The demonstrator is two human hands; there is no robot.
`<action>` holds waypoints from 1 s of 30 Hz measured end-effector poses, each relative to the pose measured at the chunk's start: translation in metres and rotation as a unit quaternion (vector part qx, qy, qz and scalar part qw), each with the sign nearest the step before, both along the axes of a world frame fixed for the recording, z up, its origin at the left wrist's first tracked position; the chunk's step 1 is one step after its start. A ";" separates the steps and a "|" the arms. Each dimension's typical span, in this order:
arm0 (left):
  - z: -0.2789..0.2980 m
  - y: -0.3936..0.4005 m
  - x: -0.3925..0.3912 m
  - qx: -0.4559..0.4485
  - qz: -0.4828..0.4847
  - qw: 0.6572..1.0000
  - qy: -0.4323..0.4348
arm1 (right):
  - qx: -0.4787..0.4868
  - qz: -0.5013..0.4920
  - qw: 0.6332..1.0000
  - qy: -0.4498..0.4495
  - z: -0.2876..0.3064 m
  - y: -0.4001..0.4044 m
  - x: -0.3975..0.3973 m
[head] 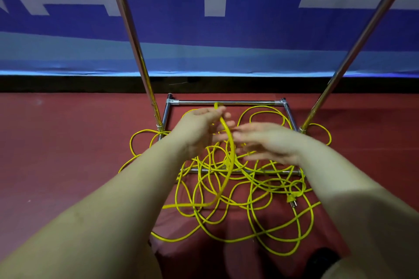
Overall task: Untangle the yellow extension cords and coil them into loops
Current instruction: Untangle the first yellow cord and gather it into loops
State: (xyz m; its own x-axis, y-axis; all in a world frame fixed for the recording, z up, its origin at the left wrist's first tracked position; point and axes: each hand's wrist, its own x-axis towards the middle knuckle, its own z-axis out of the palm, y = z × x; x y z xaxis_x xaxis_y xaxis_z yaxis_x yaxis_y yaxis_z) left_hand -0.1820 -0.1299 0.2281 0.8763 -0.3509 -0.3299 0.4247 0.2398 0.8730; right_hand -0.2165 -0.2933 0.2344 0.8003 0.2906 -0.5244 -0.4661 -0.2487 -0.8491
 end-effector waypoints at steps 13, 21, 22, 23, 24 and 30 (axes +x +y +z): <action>-0.013 -0.001 -0.009 0.183 -0.196 0.961 -0.062 | 0.190 -0.258 0.946 -0.048 0.012 -0.018 0.016; -0.007 -0.002 -0.012 0.161 -0.195 0.963 -0.093 | 0.238 -0.266 0.934 -0.032 0.017 -0.020 0.016; -0.005 -0.001 -0.010 0.145 -0.163 0.972 -0.090 | 0.198 -0.219 0.955 -0.022 0.015 -0.018 0.014; -0.004 0.000 -0.008 0.119 -0.126 0.982 -0.080 | 0.157 -0.163 0.974 -0.014 0.012 -0.015 0.011; -0.002 0.001 -0.006 0.083 -0.085 0.991 -0.063 | 0.118 -0.107 0.987 -0.007 0.010 -0.012 0.008; 0.004 0.006 0.007 -0.092 0.069 0.993 0.008 | -0.026 0.046 0.997 -0.057 -0.005 0.014 -0.004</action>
